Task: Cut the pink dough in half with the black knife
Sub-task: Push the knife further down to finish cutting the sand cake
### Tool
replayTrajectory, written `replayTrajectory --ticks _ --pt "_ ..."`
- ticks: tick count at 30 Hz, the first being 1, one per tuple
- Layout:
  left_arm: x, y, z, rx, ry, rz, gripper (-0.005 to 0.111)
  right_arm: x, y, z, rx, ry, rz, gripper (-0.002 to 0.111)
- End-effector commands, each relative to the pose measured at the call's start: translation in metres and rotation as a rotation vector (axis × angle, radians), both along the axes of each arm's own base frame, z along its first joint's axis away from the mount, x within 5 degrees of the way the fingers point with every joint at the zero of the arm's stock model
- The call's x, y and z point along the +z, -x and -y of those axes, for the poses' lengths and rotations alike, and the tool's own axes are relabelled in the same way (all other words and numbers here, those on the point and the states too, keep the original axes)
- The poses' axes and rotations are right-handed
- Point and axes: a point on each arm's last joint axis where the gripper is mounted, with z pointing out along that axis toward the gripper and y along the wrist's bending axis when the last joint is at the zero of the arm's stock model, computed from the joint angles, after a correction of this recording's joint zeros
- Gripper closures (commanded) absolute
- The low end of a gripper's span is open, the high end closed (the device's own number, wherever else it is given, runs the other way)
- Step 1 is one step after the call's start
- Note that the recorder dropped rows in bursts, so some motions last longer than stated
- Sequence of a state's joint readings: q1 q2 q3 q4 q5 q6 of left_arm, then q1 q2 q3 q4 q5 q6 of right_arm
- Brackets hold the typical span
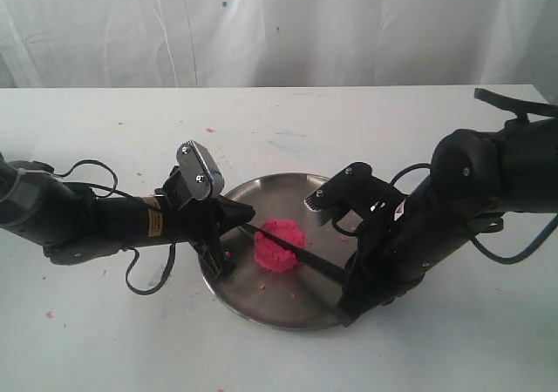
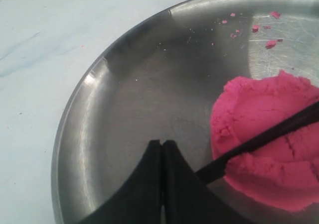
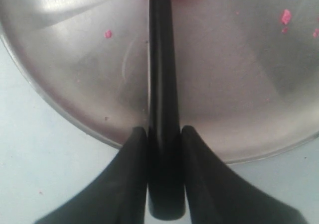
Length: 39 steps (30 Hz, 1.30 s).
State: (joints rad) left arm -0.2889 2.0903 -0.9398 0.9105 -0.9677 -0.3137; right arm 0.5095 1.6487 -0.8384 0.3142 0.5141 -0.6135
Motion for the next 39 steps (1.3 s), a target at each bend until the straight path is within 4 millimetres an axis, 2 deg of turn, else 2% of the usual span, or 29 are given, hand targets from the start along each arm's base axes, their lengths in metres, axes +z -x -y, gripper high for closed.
replayTrajectory --ticks 1,30,39 --pt "-0.0088 0.0034 -0.0009 -0.01 -0.049 -0.031 0.107 -0.0012 0.0021 0.0 0.013 0.006 -0.012 0.108" --pt "-0.0088 0.0034 -0.0009 -0.01 -0.049 -0.031 0.107 -0.0008 0.0009 -0.0002 0.01 0.002 0.0 0.108" --pt "-0.0091 0.0034 -0.0011 -0.009 -0.053 -0.033 0.107 -0.0102 -0.0014 -0.0015 0.002 0.01 -0.018 0.108"
